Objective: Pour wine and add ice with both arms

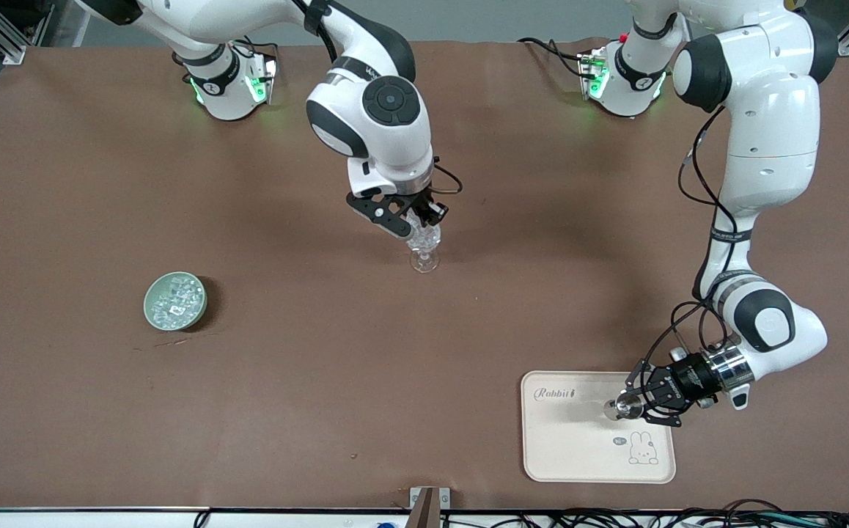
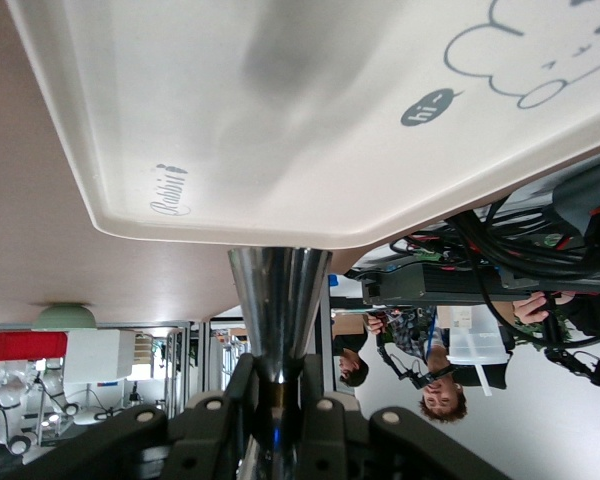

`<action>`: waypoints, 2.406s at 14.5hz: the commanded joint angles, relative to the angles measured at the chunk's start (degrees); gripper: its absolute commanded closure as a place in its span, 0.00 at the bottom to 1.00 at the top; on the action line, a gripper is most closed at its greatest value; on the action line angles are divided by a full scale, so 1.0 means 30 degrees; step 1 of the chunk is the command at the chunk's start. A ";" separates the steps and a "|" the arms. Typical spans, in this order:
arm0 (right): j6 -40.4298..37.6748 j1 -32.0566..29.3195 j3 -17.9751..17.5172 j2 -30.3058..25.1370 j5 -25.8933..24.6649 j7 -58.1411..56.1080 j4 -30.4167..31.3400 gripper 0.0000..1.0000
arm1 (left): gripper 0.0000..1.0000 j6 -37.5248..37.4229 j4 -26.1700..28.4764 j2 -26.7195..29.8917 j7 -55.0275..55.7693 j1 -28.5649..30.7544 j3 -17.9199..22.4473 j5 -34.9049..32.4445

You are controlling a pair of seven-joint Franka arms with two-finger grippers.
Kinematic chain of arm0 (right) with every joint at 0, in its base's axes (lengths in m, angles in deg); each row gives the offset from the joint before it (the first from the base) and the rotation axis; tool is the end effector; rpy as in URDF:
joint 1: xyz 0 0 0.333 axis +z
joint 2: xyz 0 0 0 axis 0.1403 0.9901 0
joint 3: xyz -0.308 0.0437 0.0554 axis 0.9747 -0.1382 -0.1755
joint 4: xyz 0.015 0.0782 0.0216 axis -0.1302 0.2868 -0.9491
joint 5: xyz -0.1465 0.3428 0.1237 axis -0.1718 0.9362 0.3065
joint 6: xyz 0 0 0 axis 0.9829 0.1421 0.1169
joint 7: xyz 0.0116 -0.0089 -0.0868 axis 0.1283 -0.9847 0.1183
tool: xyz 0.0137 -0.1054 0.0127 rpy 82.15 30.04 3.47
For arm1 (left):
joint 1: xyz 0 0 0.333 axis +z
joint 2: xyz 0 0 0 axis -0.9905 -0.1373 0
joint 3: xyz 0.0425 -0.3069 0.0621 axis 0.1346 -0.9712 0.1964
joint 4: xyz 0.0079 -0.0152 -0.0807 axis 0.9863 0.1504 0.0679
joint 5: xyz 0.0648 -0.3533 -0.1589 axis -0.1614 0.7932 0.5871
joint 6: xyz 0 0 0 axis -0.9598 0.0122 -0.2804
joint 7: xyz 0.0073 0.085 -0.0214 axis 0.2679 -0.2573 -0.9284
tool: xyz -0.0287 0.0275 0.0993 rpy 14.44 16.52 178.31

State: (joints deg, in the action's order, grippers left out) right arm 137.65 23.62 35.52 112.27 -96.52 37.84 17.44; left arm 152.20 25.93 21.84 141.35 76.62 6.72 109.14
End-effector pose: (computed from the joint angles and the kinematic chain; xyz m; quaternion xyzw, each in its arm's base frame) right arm 0.4739 0.5002 0.3898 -0.9562 0.2912 0.0234 0.0168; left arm 0.7555 -0.0308 0.1734 0.4739 0.6746 -0.2996 0.4801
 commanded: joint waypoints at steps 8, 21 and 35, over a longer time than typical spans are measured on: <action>-0.0052 0.0118 -0.0217 0.0460 -0.0608 0.0491 -0.0408 0.31 | 1.00 0.1110 -0.0684 -0.1446 -0.2081 -0.0397 0.0129 0.3953; -0.2100 -0.2775 -0.1534 -0.2694 -0.0637 -0.1226 -0.1112 0.00 | 0.00 0.1610 -0.1096 -0.2296 -0.4715 -0.0632 -0.0193 0.3927; -0.6288 -0.3603 1.3603 -1.0231 0.4985 -2.5014 -0.0936 0.00 | 0.00 -0.3253 0.1249 0.0749 -0.4018 0.0511 0.0950 -0.4118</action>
State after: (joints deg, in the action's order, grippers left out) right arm 119.87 12.09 72.44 85.36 -84.23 -31.27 11.59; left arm 143.86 26.74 20.50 128.54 78.09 9.16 102.09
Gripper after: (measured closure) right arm 0.000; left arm 0.000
